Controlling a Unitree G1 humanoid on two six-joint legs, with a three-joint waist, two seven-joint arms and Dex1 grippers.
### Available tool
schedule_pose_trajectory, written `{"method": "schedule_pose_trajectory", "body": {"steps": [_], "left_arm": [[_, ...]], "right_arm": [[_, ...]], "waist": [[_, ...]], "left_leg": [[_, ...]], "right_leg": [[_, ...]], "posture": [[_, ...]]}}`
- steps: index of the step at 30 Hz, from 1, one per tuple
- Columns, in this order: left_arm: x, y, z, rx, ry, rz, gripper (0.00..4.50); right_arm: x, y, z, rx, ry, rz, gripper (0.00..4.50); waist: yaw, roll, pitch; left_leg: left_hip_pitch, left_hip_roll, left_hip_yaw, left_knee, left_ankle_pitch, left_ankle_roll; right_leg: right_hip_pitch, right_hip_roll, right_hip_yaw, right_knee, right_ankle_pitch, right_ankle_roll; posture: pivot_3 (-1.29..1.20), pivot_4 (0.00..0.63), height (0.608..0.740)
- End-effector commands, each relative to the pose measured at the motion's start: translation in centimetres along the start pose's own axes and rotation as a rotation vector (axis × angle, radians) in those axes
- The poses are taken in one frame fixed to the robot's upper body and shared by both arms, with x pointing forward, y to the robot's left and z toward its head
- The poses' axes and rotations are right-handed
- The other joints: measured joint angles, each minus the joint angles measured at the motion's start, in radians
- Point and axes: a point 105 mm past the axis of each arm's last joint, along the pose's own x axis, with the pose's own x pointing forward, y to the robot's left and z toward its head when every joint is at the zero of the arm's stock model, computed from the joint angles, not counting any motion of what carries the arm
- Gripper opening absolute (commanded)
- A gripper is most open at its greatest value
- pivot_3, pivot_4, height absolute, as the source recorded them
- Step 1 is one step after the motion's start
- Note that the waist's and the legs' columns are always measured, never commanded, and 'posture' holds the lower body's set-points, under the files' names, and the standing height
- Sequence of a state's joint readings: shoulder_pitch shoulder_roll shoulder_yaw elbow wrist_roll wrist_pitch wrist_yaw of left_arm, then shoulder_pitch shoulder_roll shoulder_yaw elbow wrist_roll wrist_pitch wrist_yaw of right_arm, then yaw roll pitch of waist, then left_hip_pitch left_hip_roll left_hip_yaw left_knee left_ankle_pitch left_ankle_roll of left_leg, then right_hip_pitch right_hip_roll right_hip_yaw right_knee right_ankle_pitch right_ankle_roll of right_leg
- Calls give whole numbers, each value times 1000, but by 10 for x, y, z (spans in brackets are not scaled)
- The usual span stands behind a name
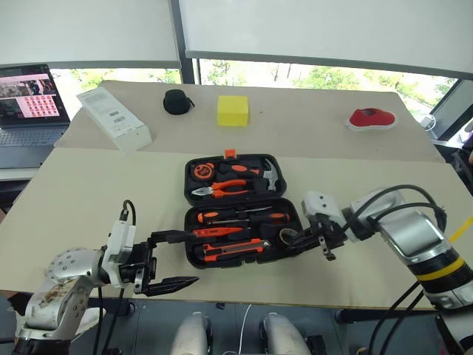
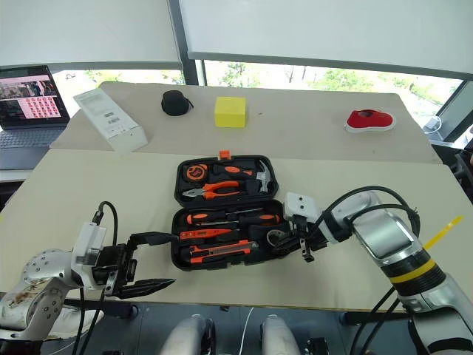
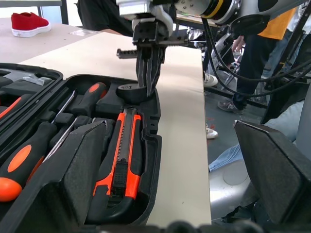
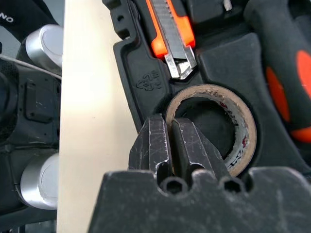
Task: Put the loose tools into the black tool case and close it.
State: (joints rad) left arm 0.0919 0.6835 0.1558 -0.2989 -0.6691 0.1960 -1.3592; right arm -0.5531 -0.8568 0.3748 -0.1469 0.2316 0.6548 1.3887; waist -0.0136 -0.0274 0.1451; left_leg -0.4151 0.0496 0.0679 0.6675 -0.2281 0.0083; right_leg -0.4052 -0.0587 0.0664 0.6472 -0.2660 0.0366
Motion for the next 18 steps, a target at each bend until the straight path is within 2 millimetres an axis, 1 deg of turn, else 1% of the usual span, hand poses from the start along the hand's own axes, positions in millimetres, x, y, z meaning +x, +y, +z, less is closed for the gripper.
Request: {"method": "schedule_pose_trajectory", "body": {"steps": [1, 3, 6, 7, 8, 9, 10, 12, 14, 15, 16, 17, 18], "left_arm": [[1, -1, 7, 42, -4, -4, 4500], [0, 0, 6, 40, 0, 9, 4500], [-3, 3, 9, 33, -5, 46, 4500], [-5, 4, 9, 33, -2, 64, 4500], [-7, 6, 9, 36, 6, 83, 4500], [-9, 9, 8, 40, 24, 110, 4500], [-12, 12, 5, 27, 60, 142, 4500], [-15, 15, 3, 17, 78, 181, 4500], [-20, 22, 9, -7, 40, 241, 4500], [-26, 32, 12, -33, 12, 321, 4500], [-33, 44, 11, -58, 7, 413, 4245], [-38, 52, 10, -74, 7, 474, 3989], [-44, 59, 5, -124, 35, 530, 3868]], "right_arm": [[-6, -4, 2, -21, 35, -25, 46], [-5, -6, 5, -21, 41, -28, 46], [-9, -8, 14, -46, 15, -31, 1110], [-13, -5, 20, -56, -13, -6, 1439], [-17, -1, 26, -67, -54, 24, 1609], [-21, 2, 31, -60, -84, 43, 2044], [-27, 4, 35, -54, -110, 64, 2342], [-36, 6, 38, -43, -143, 73, 2342], [-51, 3, 36, -23, -186, 61, 2342], [-59, -3, 34, -12, -212, 30, 2342], [-67, -15, 32, -16, -243, -45, 2372], [-72, -22, 30, -19, -263, -97, 2387], [-75, -31, 28, -41, -276, -155, 2387]], "waist": [[0, 0, 0], [0, 0, 0], [0, 0, 0], [0, 0, 0], [0, 0, 0], [0, 0, 0], [0, 0, 0], [0, -1, 0], [2, -1, 1], [3, -2, 1], [4, -2, 1], [5, -2, 1], [6, -3, 2]], "left_leg": [[0, 0, 0, 0, 0, 0], [0, 0, 0, 0, 0, 0], [0, 0, 0, 0, 0, 0], [0, 0, 0, 0, 0, 0], [0, 0, 0, 0, 0, 0], [0, 0, 0, 0, 0, 0], [0, 0, 0, 0, 0, 0], [0, 0, -1, 0, 0, 0], [0, 0, -1, 0, 0, 0], [0, 0, -1, 0, 0, 0], [0, 0, -1, 0, 0, 0], [0, 0, -1, 0, 0, 0], [0, 0, -1, 1, 0, 0]], "right_leg": [[0, 0, 0, 0, 0, 0], [0, 0, 0, 0, 0, 0], [0, 0, 0, 0, 0, 0], [0, 0, 0, 0, 0, 0], [0, 0, 0, 0, 0, 0], [0, 0, 0, 0, 0, 0], [0, 0, 0, 0, 0, 0], [0, 0, 0, 0, 0, 0], [0, 0, 0, 0, 0, 0], [0, 0, 0, 0, 0, 0], [0, 0, -1, 0, 0, 0], [1, -1, -1, 0, 0, 0], [1, -1, -1, 0, 0, 0]], "posture": [[0, 150, 740], [0, 150, 740], [0, 150, 740], [0, 150, 740], [0, 150, 740], [0, 150, 740], [0, 150, 740], [0, 150, 740], [0, 150, 740], [0, 150, 740], [0, 150, 740], [0, 150, 740], [0, 150, 740]]}}
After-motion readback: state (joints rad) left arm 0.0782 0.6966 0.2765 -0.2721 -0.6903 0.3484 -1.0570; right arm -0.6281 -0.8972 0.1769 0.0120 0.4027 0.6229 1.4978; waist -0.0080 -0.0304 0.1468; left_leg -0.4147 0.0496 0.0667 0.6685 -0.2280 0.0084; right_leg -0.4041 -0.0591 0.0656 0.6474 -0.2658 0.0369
